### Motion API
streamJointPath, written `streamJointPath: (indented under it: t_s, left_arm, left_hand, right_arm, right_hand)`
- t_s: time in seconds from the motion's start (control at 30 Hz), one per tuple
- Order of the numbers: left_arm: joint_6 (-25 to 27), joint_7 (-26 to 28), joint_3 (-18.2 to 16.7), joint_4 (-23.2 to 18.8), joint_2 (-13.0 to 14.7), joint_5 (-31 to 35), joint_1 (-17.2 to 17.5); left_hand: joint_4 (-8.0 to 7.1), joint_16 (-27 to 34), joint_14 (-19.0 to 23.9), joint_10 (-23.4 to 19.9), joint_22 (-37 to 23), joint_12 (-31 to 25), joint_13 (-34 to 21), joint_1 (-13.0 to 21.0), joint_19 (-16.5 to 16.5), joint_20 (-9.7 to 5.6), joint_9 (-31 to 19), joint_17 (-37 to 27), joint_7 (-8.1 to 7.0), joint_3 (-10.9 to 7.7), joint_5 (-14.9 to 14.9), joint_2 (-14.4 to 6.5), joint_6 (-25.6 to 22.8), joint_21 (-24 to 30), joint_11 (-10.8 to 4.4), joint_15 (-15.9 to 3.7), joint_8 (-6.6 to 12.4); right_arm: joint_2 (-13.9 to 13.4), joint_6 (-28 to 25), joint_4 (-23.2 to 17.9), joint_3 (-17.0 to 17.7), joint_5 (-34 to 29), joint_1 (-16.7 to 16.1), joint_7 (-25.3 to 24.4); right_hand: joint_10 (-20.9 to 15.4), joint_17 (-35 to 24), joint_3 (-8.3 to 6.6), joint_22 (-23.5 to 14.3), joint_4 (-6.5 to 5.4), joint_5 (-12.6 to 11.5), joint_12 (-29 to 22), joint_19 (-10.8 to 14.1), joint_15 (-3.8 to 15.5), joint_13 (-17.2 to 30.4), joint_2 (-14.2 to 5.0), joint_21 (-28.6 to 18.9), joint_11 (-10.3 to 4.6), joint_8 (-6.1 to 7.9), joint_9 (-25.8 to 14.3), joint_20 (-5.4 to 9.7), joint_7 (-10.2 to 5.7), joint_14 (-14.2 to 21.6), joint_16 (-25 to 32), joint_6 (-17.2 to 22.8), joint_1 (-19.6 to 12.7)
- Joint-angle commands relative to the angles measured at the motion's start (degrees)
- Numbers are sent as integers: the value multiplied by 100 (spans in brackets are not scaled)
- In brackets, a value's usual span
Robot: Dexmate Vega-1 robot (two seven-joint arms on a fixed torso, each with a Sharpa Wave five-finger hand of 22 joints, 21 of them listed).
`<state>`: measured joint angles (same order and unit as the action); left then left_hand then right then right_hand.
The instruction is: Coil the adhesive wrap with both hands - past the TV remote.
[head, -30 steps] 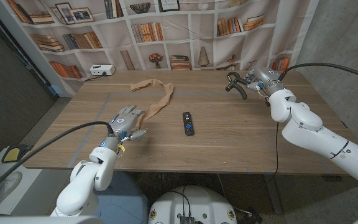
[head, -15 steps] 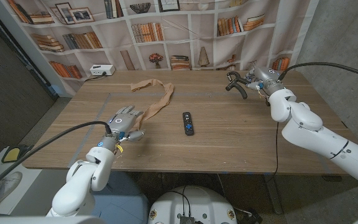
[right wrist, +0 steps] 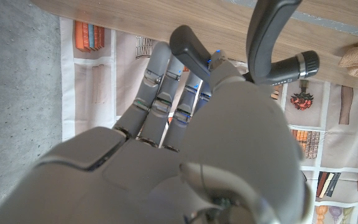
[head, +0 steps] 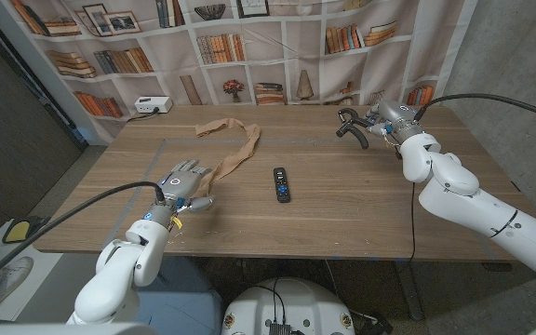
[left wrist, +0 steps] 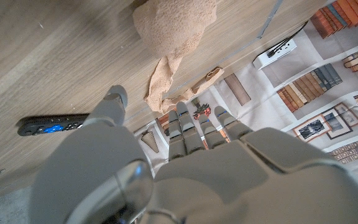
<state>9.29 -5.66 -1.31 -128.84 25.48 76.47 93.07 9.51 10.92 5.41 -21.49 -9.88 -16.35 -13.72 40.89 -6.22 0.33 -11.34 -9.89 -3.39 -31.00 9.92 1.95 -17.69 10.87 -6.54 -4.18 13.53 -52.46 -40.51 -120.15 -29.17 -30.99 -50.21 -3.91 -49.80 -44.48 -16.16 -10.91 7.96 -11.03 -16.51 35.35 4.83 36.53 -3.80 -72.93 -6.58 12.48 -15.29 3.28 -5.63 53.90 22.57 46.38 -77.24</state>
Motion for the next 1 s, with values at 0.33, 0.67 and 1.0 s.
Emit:
streamJointPath:
  t_s: [0.33, 0.67, 1.0]
  left_arm:
    - [-7, -100, -129, 79, 14, 53, 74]
    - [-10, -105, -147, 94, 1, 52, 118]
    - [46, -192, -126, 152, -31, 64, 109]
  left_hand:
    - [-34, -14, -14, -30, -8, 8, -39, 50, 6, 47, -28, -12, -1, 57, 0, 29, -6, -8, 95, 22, -41]
    - [-48, -9, -18, -49, -10, 9, -52, 50, 14, 62, -26, -13, 8, 93, 2, 19, -74, -3, 102, 33, -31]
    - [-57, -6, -19, -58, -10, 11, -60, 45, 20, 66, -25, -13, 14, 120, 2, 15, -80, -1, 101, 52, -41]
  right_arm:
    - [31, -127, -59, -87, -109, -11, 37]
    - [17, -135, -112, -71, -127, -56, 13]
    - [-10, -171, -170, -74, -152, -69, 49]
  right_hand:
    - [-89, -42, -478, 13, 118, -31, -3, -47, 879, 31, -294, -62, -42, -1, -21, 718, -11, 362, -14, 17, -242]
    - [-77, -52, -490, 22, 119, -29, 10, -71, 879, 43, -289, -92, -46, -5, -24, 720, -11, 360, -31, 13, -238]
    - [-73, -67, -506, 30, 120, -24, 29, -99, 880, 51, -283, -135, -52, -7, -27, 716, -17, 364, -49, 16, -234]
